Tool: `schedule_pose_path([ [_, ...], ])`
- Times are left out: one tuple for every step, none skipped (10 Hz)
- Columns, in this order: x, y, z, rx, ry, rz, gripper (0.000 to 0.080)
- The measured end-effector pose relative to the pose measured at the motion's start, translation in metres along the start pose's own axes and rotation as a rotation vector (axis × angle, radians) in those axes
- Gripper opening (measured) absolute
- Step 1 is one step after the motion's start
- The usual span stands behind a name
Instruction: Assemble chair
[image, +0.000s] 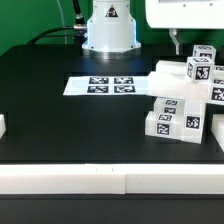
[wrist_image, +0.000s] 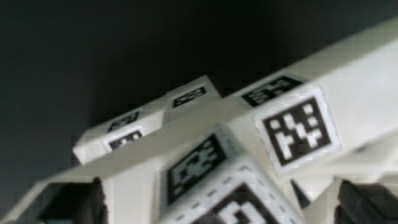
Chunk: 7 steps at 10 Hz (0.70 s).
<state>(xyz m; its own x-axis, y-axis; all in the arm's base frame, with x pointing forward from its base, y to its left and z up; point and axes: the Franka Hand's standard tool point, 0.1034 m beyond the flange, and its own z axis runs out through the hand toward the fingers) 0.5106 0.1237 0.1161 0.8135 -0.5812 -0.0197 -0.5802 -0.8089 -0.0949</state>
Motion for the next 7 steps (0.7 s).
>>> schedule_pose_path([
  [0.0005, -0.0006, -0.0011, -0.016, 0.004, -0.109, 0.0649],
  [0.0008, -0.0005, -0.0012, -0.021, 0.007, -0.190, 0.0649],
  [0.0008, -0.0005, -0.0012, -0.028, 0.010, -0.290, 0.0649],
  [0.0008, -0.0004, -0.0012, -0.032, 0.011, -0.338, 0.0649],
  [0.0012, -0.0001, -0.0013, -0.040, 0.014, -0.440, 0.0649],
  [0.0017, 0.0003, -0.0013, -0.049, 0.016, -0.538, 0.0649],
  [0.0033, 0.0031, -0.0007, -0.051, 0.014, -0.647, 0.0649],
])
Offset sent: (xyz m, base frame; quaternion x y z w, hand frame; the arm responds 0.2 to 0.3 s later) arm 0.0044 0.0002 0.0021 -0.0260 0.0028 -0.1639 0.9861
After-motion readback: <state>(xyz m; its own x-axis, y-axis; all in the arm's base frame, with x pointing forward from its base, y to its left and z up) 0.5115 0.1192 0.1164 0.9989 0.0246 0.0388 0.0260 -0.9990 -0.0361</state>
